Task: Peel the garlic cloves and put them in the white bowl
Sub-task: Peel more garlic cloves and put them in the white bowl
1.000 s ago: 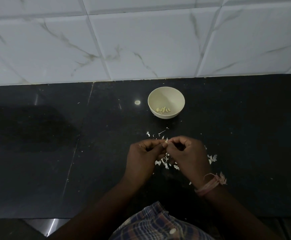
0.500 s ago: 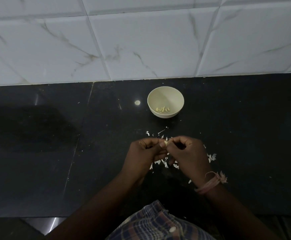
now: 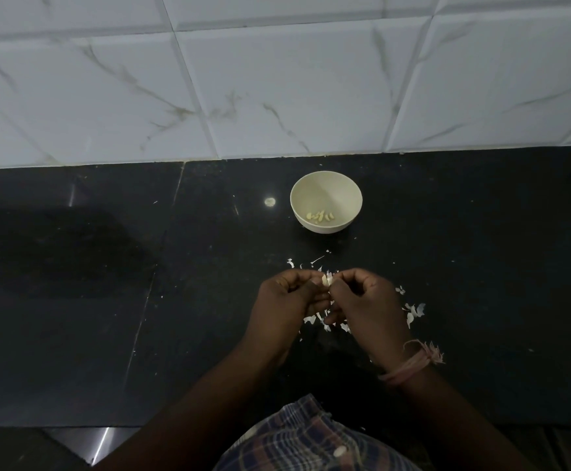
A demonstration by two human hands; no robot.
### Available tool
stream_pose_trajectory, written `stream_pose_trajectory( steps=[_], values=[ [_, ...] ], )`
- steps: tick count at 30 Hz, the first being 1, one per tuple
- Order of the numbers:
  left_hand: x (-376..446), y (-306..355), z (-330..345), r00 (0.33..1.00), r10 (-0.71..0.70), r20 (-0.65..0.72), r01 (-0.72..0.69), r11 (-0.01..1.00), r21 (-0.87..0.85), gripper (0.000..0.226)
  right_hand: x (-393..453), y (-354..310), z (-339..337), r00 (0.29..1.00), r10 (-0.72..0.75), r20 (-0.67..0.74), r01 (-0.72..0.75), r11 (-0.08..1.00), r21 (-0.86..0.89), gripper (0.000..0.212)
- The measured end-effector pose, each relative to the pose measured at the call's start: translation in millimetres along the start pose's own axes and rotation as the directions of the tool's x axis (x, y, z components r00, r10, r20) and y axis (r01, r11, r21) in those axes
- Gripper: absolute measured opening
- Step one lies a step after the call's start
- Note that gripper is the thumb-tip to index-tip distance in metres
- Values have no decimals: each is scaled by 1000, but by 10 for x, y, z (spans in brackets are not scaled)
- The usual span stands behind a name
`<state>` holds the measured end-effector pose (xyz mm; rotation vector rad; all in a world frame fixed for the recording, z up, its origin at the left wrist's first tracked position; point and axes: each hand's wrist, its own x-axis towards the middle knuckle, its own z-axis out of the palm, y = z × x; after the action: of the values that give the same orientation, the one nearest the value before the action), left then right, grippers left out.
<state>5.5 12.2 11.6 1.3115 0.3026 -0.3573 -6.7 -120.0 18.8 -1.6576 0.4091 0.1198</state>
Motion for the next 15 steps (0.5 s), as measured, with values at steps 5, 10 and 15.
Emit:
stream_pose_trajectory(
  steps=[5, 10, 15],
  values=[
    [16, 13, 13, 998, -64, 16, 65, 993, -98, 10, 19, 18, -3, 1000, 16, 23, -16, 1000, 1, 13],
    [49, 26, -4, 976, -220, 6, 209, 922, -327, 12, 55, 62, 39, 992, 124, 10, -124, 972, 201, 11],
    [78, 13, -41, 956, -292, 12, 267, 857, -441, 13, 100, 92, -5, 992, 105, -67, -91, 977, 190, 9]
  ],
)
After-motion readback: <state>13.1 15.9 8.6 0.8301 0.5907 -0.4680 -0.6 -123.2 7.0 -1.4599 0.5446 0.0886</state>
